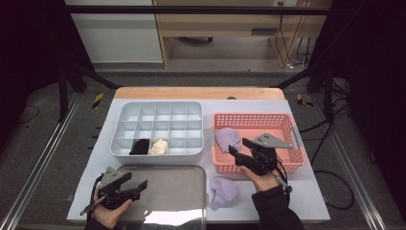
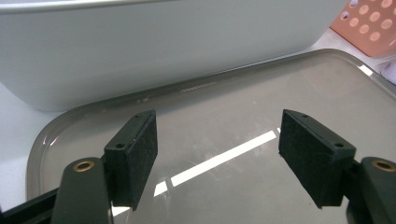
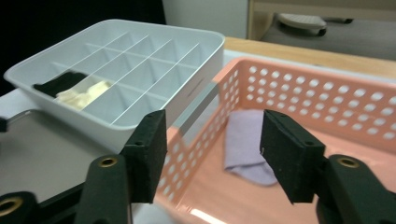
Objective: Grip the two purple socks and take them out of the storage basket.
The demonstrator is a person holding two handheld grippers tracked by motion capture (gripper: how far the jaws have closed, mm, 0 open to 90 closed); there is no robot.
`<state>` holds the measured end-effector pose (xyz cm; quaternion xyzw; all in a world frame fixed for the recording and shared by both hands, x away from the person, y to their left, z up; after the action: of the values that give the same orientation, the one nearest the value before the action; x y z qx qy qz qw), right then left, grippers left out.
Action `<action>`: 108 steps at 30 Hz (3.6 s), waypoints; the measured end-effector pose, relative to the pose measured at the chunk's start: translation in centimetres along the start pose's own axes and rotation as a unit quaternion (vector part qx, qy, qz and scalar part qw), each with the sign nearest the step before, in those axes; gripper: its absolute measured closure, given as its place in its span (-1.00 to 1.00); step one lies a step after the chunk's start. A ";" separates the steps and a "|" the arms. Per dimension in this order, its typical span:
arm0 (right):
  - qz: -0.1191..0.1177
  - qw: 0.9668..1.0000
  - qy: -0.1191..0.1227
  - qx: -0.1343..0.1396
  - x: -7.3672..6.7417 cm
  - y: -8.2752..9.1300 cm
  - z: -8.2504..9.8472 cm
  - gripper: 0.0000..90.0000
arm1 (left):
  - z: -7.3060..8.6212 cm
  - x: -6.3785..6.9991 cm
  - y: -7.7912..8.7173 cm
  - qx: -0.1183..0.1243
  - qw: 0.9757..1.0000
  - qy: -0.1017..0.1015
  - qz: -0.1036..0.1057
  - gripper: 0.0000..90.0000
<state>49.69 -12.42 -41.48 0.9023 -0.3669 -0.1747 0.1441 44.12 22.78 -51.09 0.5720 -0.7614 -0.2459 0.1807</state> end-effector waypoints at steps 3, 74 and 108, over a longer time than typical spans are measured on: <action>0.010 1.000 0.001 0.002 0.9 -0.9 -1.2 -0.15 | 0.0 -0.1 0.0 -0.001 1.000 -0.001 -0.002 -0.39; 0.126 0.969 -0.115 -0.182 11.6 -12.6 3.6 0.14 | 0.1 -0.2 -0.1 -0.006 1.000 0.009 0.002 -0.32; 0.062 0.986 -0.087 -0.125 8.4 -5.9 -1.6 0.83 | 0.1 -0.1 -0.1 -0.008 1.000 0.006 0.000 -0.32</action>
<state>59.60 -14.12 -44.12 0.8341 -0.4086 -0.2876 0.2338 44.19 22.91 -51.26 0.5721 -0.7583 -0.2481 0.1899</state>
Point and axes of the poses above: each handheld gripper's, and its own axes: y roughly backward along the jaws, z roughly out of its underside, x roughly to its right, the point moved 8 cm from there along -y, roughly forward along the jaws, and after that the axes turned 14 degrees about -z, right-handed, at the moved point
